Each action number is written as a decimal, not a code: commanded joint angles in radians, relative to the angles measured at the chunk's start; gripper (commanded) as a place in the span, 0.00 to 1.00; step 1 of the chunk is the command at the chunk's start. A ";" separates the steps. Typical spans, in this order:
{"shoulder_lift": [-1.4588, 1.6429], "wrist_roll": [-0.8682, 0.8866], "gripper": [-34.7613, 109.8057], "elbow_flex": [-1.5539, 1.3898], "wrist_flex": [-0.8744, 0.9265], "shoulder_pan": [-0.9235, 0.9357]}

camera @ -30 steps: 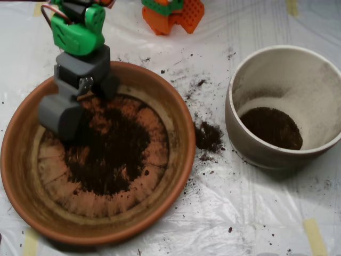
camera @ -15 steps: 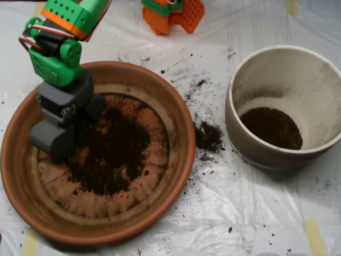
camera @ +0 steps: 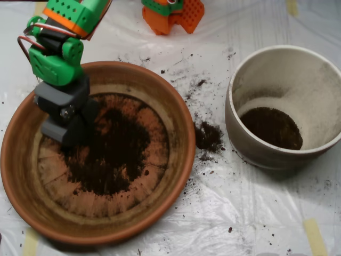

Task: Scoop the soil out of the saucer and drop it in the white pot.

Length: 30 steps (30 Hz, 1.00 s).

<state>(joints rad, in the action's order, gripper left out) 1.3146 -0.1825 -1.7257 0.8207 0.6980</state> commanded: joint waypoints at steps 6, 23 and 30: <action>0.308 -0.084 0.24 -0.127 -0.183 -0.107; 0.965 -0.103 0.24 -0.130 0.201 -0.589; 0.922 -0.083 0.24 0.074 0.334 -0.784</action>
<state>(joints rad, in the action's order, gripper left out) 2.1982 -0.2654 -1.8285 1.1029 -0.0077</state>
